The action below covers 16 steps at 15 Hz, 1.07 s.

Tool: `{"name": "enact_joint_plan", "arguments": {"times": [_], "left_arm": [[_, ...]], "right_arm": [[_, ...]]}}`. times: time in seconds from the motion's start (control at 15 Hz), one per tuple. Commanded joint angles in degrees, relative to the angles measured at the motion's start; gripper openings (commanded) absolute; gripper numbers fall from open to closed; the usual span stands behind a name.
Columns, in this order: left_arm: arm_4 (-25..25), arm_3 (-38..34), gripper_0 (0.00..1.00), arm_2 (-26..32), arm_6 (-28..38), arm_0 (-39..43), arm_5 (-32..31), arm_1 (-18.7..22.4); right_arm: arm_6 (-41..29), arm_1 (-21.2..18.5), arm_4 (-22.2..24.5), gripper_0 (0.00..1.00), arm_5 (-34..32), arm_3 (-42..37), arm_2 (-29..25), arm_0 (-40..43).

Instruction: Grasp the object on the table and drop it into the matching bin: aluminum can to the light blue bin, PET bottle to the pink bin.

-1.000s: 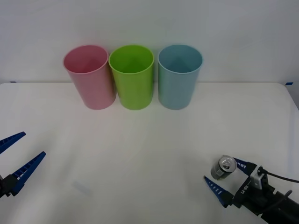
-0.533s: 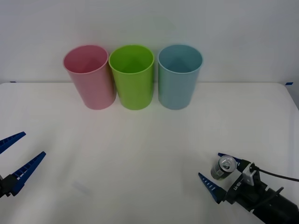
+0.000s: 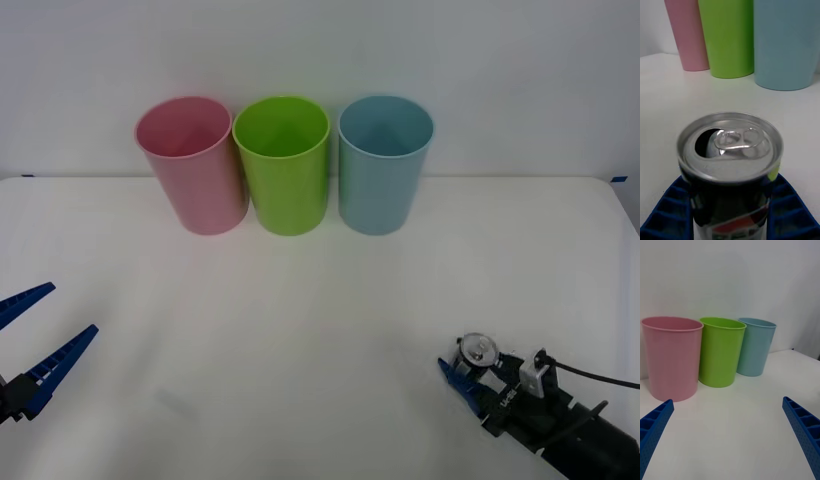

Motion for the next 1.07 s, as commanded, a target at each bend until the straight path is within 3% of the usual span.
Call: {"name": "enact_joint_plan", "arguments": {"times": [0.07, 0.67, 1.07], "left_arm": [[0.00, 0.00, 1.00, 0.00, 0.00, 0.00, 0.00, 0.00], [0.00, 0.00, 1.00, 0.00, 0.00, 0.00, 0.00, 0.00], [0.00, 0.00, 1.00, 0.00, 0.00, 0.00, 0.00, 0.00]], "right_arm": [[0.00, 0.00, -0.30, 0.00, -0.10, -0.01, -0.02, 0.00], [-1.32, -0.61, -2.93, 0.00, -1.86, -3.44, -0.90, 0.26], [-5.71, -2.81, -5.66, 0.00, 0.17, -12.93, -0.90, 3.69]]}}
